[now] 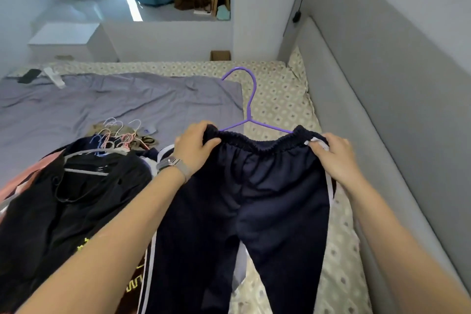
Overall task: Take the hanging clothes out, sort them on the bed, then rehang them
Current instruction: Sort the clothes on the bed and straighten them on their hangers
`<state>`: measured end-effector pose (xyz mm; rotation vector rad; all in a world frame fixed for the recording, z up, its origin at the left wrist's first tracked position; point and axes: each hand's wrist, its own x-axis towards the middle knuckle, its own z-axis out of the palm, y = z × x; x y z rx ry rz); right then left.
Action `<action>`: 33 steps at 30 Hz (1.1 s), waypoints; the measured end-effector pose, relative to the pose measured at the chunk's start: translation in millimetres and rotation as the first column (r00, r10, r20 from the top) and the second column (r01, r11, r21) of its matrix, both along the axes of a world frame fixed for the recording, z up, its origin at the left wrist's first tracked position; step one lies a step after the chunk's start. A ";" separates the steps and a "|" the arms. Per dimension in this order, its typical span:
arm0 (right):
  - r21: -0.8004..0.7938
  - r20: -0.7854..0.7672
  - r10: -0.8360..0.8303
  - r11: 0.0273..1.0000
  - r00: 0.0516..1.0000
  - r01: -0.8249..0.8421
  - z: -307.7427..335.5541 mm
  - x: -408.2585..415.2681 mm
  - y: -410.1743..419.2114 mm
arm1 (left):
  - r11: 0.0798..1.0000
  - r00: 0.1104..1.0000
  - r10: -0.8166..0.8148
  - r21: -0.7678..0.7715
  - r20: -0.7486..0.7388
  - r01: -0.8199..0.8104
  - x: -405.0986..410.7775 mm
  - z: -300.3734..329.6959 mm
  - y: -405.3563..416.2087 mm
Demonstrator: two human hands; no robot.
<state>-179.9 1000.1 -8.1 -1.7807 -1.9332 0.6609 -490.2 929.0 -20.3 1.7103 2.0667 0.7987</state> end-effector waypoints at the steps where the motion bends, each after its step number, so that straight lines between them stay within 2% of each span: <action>1: -0.076 -0.022 0.016 0.997 1.000 -0.017 -19.0 -9.1 25.5 | 0.997 0.997 0.035 -0.061 -0.073 -0.039 -7.8 -13.5 17.4; 3: -0.177 -0.012 0.045 0.983 0.999 -0.046 -63.0 -23.0 68.6 | 0.968 0.966 0.079 -0.214 -0.248 -0.134 -22.1 -39.4 35.0; 4: -0.204 0.053 0.050 0.978 0.997 -0.038 -86.4 -25.8 84.3 | 0.944 0.948 0.079 -0.282 -0.310 -0.171 -27.1 -51.0 34.8; 6: -0.255 0.235 0.003 0.965 0.972 0.058 -125.8 -31.3 101.8 | 0.905 0.936 0.068 -0.374 -0.346 -0.204 -33.6 -74.2 19.4; 7: -0.286 0.256 -0.020 0.953 0.967 0.096 -140.7 -37.3 101.8 | 0.891 0.941 0.064 -0.407 -0.332 -0.204 -36.5 -86.7 6.7; 9: -0.349 0.221 0.020 0.935 0.975 0.060 -160.9 -59.9 84.2 | 0.866 0.952 0.067 -0.456 -0.299 -0.205 -44.2 -109.9 -25.3; 12: -0.437 0.123 0.251 0.882 0.960 -0.175 -179.0 -105.7 32.3 | 0.814 0.956 0.125 -0.523 -0.266 -0.253 -63.5 -136.1 -73.9; 14: -0.525 0.033 0.413 0.782 0.910 -0.336 -183.6 -135.7 -5.7 | 0.777 0.949 0.179 -0.553 -0.261 -0.299 -80.7 -142.6 -100.7; 16: -0.587 -0.026 0.569 0.657 0.822 -0.473 -183.5 -164.4 -35.8 | 0.756 0.938 0.229 -0.560 -0.258 -0.339 -100.2 -140.6 -122.2; 18: -0.610 -0.059 0.671 0.562 0.739 -0.559 -178.4 -194.1 -51.3 | 0.743 0.928 0.272 -0.557 -0.257 -0.372 -122.8 -133.9 -140.3; 22: -0.617 -0.101 0.734 0.483 0.671 -0.622 -156.9 -255.3 -61.0 | 0.741 0.907 0.363 -0.524 -0.213 -0.420 -177.0 -115.8 -168.5; 25: -0.630 -0.114 0.731 0.471 0.673 -0.618 -144.1 -296.3 -69.4 | 0.741 0.896 0.400 -0.507 -0.193 -0.441 -218.3 -106.1 -182.9; 33: -0.628 -0.077 0.586 0.600 0.806 -0.496 -150.2 -402.1 -104.6 | 0.755 0.918 0.375 -0.532 -0.129 -0.383 -349.7 -131.6 -196.0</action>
